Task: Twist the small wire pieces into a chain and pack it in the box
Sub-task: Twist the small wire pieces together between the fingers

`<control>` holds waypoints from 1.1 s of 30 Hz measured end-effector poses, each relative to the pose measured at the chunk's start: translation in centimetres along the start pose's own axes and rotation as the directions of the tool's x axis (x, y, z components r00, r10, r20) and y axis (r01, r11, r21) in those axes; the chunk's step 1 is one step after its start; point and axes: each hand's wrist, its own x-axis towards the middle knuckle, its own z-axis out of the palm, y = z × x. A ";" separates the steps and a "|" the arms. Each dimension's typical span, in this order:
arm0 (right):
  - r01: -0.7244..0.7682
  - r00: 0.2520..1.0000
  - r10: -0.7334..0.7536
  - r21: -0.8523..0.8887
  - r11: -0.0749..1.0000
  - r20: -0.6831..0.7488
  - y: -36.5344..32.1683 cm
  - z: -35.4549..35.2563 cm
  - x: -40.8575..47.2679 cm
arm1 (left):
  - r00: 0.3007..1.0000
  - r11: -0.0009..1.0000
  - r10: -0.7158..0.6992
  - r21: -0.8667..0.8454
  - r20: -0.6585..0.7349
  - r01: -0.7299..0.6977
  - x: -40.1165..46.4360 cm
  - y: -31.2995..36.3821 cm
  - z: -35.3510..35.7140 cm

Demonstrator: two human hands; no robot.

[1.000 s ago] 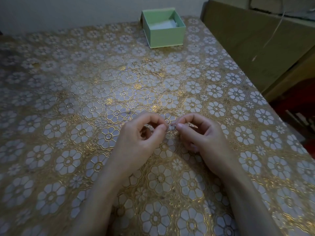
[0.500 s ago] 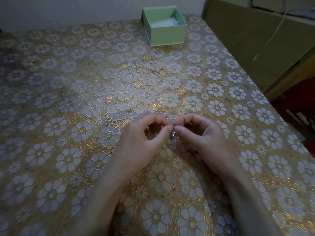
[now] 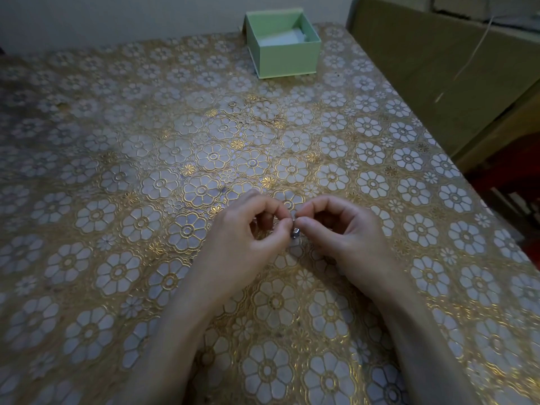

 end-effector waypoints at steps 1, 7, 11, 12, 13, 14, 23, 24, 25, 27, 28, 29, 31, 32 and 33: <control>0.001 1.000 -0.001 0.004 1.000 0.005 0.0 0.0 0.0 | 1.000 1.000 0.002 0.000 0.003 -0.002 0.0 0.0 0.0; 0.006 1.000 -0.006 0.023 1.000 0.009 0.0 -0.1 -0.1 | 0.999 0.998 -0.035 -0.044 0.028 0.036 -0.1 0.3 -0.2; 0.014 1.000 -0.015 0.017 1.000 0.021 0.0 -0.1 -0.1 | 0.998 0.995 -0.051 -0.086 0.046 0.055 -0.1 0.4 -0.4; 0.019 1.000 -0.019 0.011 1.000 0.023 0.0 -0.1 -0.1 | 0.997 0.994 -0.054 -0.095 0.052 0.059 -0.1 0.3 -0.4; 0.025 0.999 -0.025 0.002 1.000 0.023 0.0 -0.1 -0.1 | 0.997 0.993 -0.055 -0.100 0.056 0.060 -0.1 0.3 -0.4; 0.029 0.999 -0.029 -0.007 1.000 0.022 0.1 -0.1 -0.1 | 0.997 0.993 -0.055 -0.097 0.054 0.061 -0.1 0.2 -0.4; 0.019 1.000 -0.020 -0.029 0.999 -0.010 -0.1 -0.1 -0.1 | 1.000 0.999 -0.003 -0.044 0.023 0.004 -0.1 0.2 -0.3; 0.016 1.000 -0.017 -0.023 1.000 -0.009 -0.2 -0.1 -0.1 | 1.000 0.999 0.011 -0.036 0.016 -0.010 -0.1 0.2 -0.3; 0.014 1.000 -0.014 -0.019 1.000 -0.005 -0.2 -0.1 -0.1 | 1.000 0.999 0.019 -0.031 0.013 -0.018 0.0 0.2 -0.2; 0.010 1.000 -0.010 -0.011 1.000 0.002 -0.3 -0.1 -0.1 | 1.000 0.999 0.027 -0.020 0.011 -0.027 0.0 0.1 -0.2; 0.007 1.000 -0.007 -0.007 1.000 0.003 -0.3 -0.1 -0.1 | 0.999 0.999 0.031 -0.015 0.010 -0.031 0.0 0.1 -0.1; 0.002 1.000 -0.002 -0.006 1.000 0.000 -0.3 -0.1 -0.1 | 0.999 0.999 0.037 -0.011 0.011 -0.037 0.0 0.0 -0.1; -0.010 1.000 0.010 -0.010 1.000 -0.009 -0.3 -0.1 0.0 | 0.998 0.998 0.059 0.006 0.014 -0.059 0.0 -0.1 0.0; -0.016 1.000 0.016 -0.013 1.000 -0.013 -0.3 -0.1 0.0 | 0.997 0.997 0.072 0.018 0.015 -0.072 0.0 -0.2 0.0; -0.020 1.000 0.020 -0.016 1.000 -0.013 -0.2 -0.1 0.0 | 0.997 0.996 0.081 0.025 0.018 -0.082 -0.1 -0.2 0.0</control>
